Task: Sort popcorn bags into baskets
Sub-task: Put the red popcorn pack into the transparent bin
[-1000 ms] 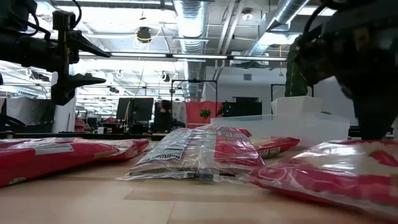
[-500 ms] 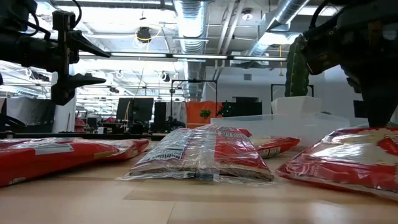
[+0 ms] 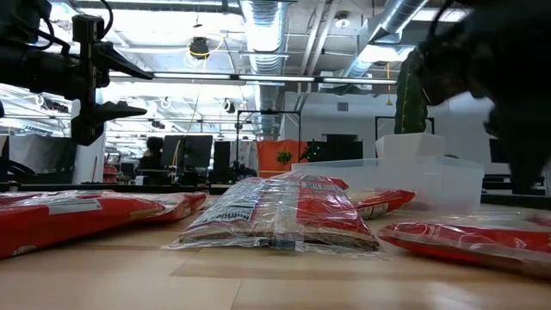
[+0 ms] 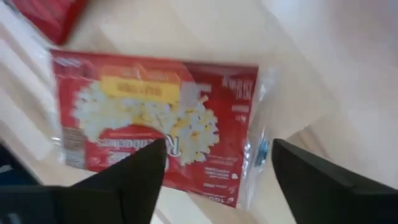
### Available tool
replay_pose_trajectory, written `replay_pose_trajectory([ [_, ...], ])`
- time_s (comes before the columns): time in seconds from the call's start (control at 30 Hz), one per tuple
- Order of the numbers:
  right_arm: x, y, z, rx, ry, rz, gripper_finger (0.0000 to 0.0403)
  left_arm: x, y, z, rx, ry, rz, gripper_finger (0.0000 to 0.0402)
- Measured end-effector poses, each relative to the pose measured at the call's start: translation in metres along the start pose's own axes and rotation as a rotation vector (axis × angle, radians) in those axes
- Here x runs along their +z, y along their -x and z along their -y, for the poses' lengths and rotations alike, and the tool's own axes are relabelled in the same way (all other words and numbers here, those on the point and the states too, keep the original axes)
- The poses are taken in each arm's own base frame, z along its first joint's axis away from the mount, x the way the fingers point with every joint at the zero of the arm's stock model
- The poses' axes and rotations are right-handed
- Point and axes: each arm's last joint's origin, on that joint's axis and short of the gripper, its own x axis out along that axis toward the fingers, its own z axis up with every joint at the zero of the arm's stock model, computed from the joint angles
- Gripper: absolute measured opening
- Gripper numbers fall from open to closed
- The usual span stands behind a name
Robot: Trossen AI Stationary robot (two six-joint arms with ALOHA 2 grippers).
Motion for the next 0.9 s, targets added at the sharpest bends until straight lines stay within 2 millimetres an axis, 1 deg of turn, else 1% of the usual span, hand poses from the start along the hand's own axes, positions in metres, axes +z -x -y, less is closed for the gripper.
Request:
replay_pose_trajectory([
  [0.07,-0.004,-0.012,0.0,-0.041,-0.014,-0.02,0.0335,0.0,0.0,0.0,0.0,0.0,0.0,0.0249],
  [0.17,-0.009,-0.028,-0.001,-0.086,-0.023,-0.058,0.0342,0.0,0.0,0.0,0.0,0.0,0.0,0.0249],
  [0.23,-0.01,-0.035,-0.002,-0.097,-0.021,-0.068,0.0344,0.0,0.0,0.0,0.0,0.0,0.0,0.0249],
  [0.3,-0.01,-0.042,0.0,-0.124,-0.042,-0.091,0.0341,0.0,0.0,0.0,0.0,0.0,0.0,0.0249],
  [0.37,-0.01,-0.045,0.0,-0.139,-0.05,-0.104,0.0325,0.0,0.0,0.0,0.0,0.002,0.0,0.0249],
  [0.43,-0.01,-0.045,0.001,-0.145,-0.046,-0.106,0.0295,0.0,0.0,0.0,0.0,0.011,0.0,0.0249],
  [0.5,-0.009,-0.046,0.002,-0.148,-0.052,-0.106,0.0252,0.0,0.0,0.0,0.0,0.018,0.0,0.0249],
  [0.7,-0.007,-0.045,0.003,-0.139,-0.039,-0.12,0.0081,0.0,0.0,0.0,0.001,0.019,0.002,0.0249],
  [0.77,-0.005,-0.044,0.002,-0.126,-0.038,-0.128,0.0031,0.0,0.0,0.0,0.002,0.019,0.004,0.0249],
  [0.8,-0.005,-0.044,0.001,-0.121,-0.026,-0.135,0.0017,0.0,0.0,0.0,0.002,0.019,0.004,0.0249],
  [0.83,-0.004,-0.043,0.0,-0.121,-0.021,-0.138,0.0012,0.0,0.0,0.0,0.002,0.019,0.004,0.0249],
  [0.9,-0.003,-0.041,-0.004,-0.125,-0.019,-0.137,0.0014,0.0,0.0,0.0,0.002,0.019,0.004,0.0249],
])
